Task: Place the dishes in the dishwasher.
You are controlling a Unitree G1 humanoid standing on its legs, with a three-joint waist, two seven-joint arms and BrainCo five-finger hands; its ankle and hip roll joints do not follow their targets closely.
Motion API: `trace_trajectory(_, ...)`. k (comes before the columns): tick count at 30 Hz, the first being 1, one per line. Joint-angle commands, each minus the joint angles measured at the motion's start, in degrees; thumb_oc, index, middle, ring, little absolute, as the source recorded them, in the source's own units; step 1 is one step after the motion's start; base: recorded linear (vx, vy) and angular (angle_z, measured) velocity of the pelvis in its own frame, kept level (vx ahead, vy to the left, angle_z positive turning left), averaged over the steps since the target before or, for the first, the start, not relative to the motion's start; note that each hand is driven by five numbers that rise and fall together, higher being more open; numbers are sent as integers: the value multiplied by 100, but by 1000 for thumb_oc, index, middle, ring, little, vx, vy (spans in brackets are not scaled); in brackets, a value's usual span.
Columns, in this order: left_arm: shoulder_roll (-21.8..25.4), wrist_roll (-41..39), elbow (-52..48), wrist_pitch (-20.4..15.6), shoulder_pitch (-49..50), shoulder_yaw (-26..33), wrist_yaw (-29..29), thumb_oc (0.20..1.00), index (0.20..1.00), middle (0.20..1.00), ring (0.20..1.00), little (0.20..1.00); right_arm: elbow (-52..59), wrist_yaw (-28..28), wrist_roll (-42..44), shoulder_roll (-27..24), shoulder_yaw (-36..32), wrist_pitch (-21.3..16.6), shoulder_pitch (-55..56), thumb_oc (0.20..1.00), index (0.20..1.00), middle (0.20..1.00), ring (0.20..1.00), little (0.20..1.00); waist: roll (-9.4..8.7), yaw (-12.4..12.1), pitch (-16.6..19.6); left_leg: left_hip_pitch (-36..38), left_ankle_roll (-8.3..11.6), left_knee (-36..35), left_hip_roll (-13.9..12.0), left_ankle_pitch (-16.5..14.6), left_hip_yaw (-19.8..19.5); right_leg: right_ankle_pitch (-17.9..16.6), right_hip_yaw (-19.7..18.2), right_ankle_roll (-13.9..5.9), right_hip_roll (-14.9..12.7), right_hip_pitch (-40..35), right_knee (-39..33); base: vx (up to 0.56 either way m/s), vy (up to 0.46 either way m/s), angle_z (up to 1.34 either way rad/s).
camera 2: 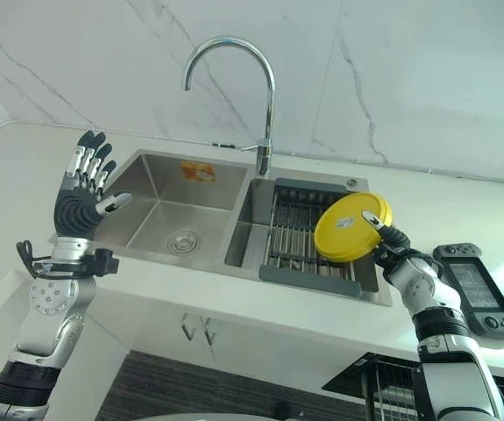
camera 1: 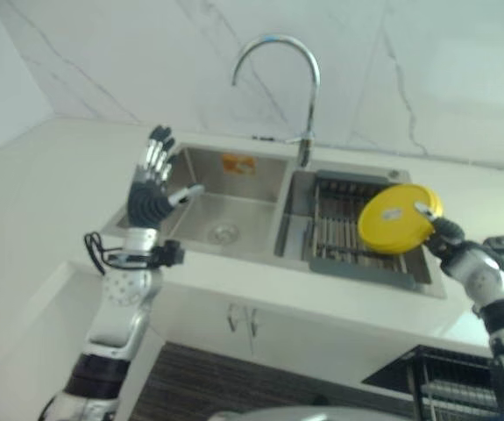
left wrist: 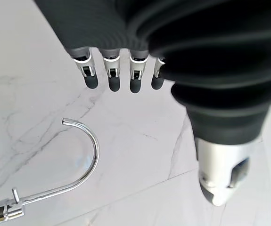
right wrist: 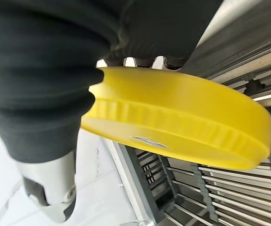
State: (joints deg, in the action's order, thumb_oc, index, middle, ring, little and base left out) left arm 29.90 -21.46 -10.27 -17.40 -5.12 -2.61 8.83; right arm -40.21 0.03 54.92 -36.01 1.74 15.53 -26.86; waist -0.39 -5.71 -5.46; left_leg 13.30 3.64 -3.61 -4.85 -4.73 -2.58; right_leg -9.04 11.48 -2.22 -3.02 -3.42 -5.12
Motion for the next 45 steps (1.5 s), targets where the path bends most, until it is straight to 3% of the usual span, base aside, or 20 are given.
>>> trace_trajectory(1, 385, -214, 54, -167, -320, -264, 1, 1000, 1000, 1000, 1000, 1000, -216, 6, -70, -226, 232, -334, -780, 1000, 1000, 1000, 1000, 1000, -245, -146, 236, -385, -119, -139, 159, 482, 426, 470, 20, -330, -221, -583, 12, 0, 0, 0)
trace_trajectory(6, 395, -320, 110, -107, -372, -345, -64, 1000, 1000, 1000, 1000, 1000, -558, 211, -13, -196, 360, -170, -1023, 1000, 1000, 1000, 1000, 1000, -248, -202, 238, -386, -128, -139, 172, 482, 417, 468, 37, -330, -233, -589, 12, 0, 0, 0)
trace_trajectory(7, 377, -363, 120, -63, -411, -399, -112, 1000, 1000, 1000, 1000, 1000, -798, 346, -152, -168, 485, -206, -1159, 564, 564, 564, 564, 564, -248, -235, 236, -379, -131, -139, 174, 480, 419, 471, 48, -330, -236, -597, 12, 0, 0, 0)
trace_trajectory(8, 365, -385, 130, -33, -435, -439, -129, 1000, 1000, 1000, 1000, 1000, -921, 378, -269, -167, 530, -256, -1234, 200, 200, 200, 200, 200, -247, -248, 238, -373, -133, -139, 178, 476, 418, 474, 50, -330, -234, -601, 12, 0, 0, 0)
trace_trajectory(11, 323, -371, 184, 6, -501, -563, -174, 1000, 1000, 1000, 1000, 1000, -1321, 544, 11, -124, 650, -245, -1498, 200, 200, 200, 200, 200, -242, -299, 242, -360, -142, -139, 183, 481, 413, 469, 54, -328, -232, -610, 12, 0, 0, 0)
trace_trajectory(14, 288, -435, 241, 59, -532, -655, -202, 1000, 1000, 1000, 1000, 1000, -1762, 302, 216, 140, 592, -463, -1707, 200, 200, 200, 200, 200, -204, -391, 246, -335, -173, -139, 191, 471, 386, 478, 46, -306, -220, -638, 12, 37, -11, -1)
trace_trajectory(27, 291, -435, 229, 54, -459, -786, -180, 1000, 1000, 1000, 1000, 1000, -1635, -465, 449, 264, 477, -1097, -1801, 200, 200, 200, 200, 200, -115, -425, 237, -341, -178, -139, 200, 480, 355, 463, 96, -300, -252, -652, 12, 0, 0, 0)
trace_trajectory(36, 237, -481, 250, -59, -343, -778, -264, 1000, 1000, 1000, 1000, 1000, -766, -473, 1666, 447, 74, -1703, -1571, 200, 200, 200, 200, 200, -90, -355, 245, -324, -172, -139, 196, 463, 354, 471, 65, -289, -237, -657, 12, 0, 0, 0)
trace_trajectory(40, 235, -516, 228, -172, -191, -706, -340, 1000, 1000, 1000, 1000, 1000, -197, -209, 2122, 400, -173, -1931, -1453, 200, 200, 200, 200, 200, -123, -324, 240, -348, -180, -139, 209, 526, 356, 411, 46, -273, -241, -618, 12, -6, 24, 0)
trace_trajectory(45, 227, -579, 150, -341, 55, -530, -477, 1000, 1000, 1000, 1000, 1000, 984, -47, 2467, 347, -516, -2089, -1156, 200, 200, 200, 200, 200, -180, -255, 243, -377, -191, -139, 215, 529, 368, 397, 8, -292, -246, -573, 12, -14, 27, 0)
